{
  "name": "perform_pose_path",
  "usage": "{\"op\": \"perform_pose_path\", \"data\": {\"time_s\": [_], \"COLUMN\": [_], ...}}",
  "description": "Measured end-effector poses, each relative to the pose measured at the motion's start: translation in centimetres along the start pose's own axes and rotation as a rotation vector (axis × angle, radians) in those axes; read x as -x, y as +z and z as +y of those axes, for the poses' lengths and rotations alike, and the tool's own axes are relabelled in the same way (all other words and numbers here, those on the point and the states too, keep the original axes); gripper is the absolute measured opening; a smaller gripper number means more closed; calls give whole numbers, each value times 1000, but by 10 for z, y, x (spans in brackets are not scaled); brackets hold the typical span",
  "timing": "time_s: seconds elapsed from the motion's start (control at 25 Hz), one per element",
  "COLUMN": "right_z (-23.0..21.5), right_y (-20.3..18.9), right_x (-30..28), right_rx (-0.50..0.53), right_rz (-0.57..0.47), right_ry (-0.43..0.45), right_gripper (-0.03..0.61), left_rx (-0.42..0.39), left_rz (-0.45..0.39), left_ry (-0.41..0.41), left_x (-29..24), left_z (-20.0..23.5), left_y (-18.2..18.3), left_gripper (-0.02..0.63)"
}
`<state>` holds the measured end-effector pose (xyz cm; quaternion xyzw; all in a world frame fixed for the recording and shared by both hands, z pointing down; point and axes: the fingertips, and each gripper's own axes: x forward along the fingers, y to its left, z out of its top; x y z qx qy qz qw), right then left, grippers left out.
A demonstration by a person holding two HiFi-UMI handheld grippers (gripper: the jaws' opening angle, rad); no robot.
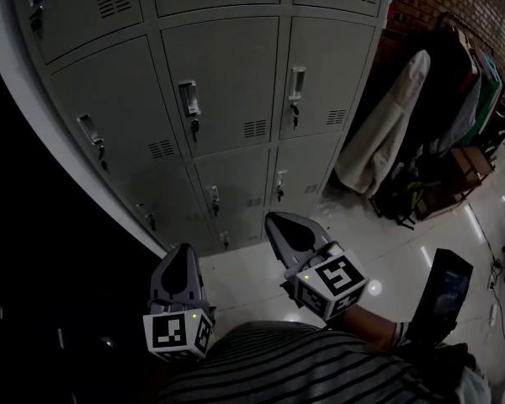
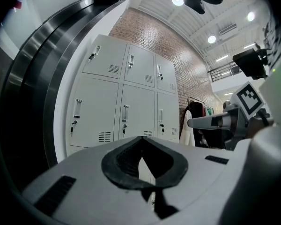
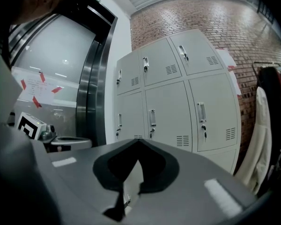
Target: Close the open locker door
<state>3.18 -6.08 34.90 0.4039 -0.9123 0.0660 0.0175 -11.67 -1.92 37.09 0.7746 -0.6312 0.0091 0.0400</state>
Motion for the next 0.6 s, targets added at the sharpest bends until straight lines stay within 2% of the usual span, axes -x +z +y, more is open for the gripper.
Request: {"op": "perform_pose_path", "data": {"time_s": [0.6], "right_z": [13], "right_y": [-3], "right_x": [4], "right_rx": [11], "right_rz": [18], "right_ry": [26], "right_gripper": [0], "left_rx": [8], "left_rz": [7], "left_ry": [13], "left_x": [12], "left_z": [4], "left_y": [-1], "left_gripper": [5]}}
